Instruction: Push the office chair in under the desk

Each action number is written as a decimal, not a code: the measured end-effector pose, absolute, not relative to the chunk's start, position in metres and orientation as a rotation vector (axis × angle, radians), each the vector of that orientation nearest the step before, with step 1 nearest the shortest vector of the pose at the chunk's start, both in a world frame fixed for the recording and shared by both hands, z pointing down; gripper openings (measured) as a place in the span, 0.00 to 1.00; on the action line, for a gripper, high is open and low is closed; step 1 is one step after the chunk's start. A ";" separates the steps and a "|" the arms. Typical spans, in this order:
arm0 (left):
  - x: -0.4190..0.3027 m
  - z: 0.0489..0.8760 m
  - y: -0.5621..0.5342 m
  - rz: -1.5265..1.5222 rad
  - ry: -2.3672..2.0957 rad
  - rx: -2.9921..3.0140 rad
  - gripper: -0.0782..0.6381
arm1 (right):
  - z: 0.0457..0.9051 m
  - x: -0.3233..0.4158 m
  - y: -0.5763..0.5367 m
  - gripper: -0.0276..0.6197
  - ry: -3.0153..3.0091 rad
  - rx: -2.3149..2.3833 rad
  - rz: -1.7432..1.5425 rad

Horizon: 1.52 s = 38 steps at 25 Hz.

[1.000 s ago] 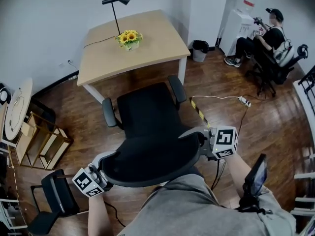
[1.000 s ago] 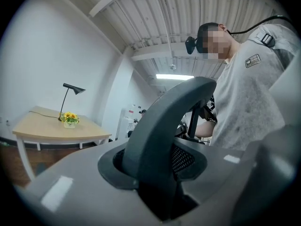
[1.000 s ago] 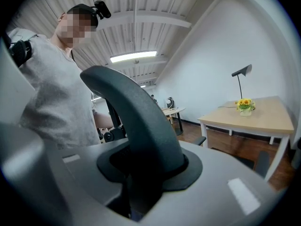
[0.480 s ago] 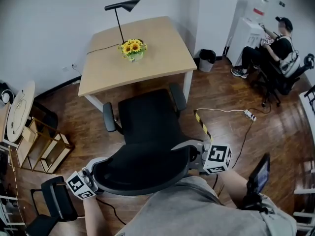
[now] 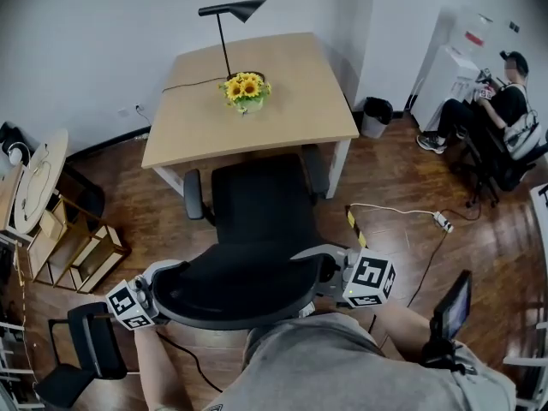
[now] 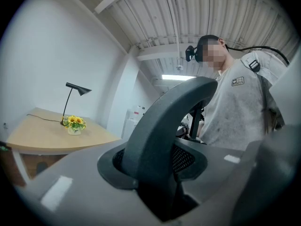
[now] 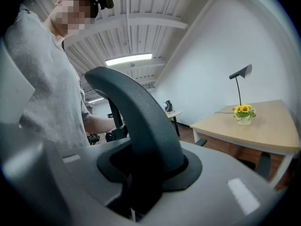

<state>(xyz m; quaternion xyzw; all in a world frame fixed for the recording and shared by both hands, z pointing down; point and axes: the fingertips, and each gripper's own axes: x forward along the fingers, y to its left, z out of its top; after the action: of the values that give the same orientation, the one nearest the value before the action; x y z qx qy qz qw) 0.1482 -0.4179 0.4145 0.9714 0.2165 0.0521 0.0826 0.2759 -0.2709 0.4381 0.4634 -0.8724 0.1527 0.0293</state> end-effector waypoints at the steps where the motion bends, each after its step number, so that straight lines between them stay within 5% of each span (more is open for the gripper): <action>1: 0.151 0.415 -0.422 0.163 0.646 2.897 0.34 | 0.439 0.279 -0.275 0.27 -2.691 1.427 0.479; 38: 0.295 0.408 -0.608 0.142 0.773 2.872 0.34 | 0.432 0.410 -0.452 0.27 -2.656 1.554 0.461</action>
<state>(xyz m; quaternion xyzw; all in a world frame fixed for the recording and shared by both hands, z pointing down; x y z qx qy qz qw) 0.2949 -0.6083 0.4077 0.9613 0.2587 0.0476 0.0817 0.4104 -0.4524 0.4317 0.4993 -0.8535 0.1482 0.0151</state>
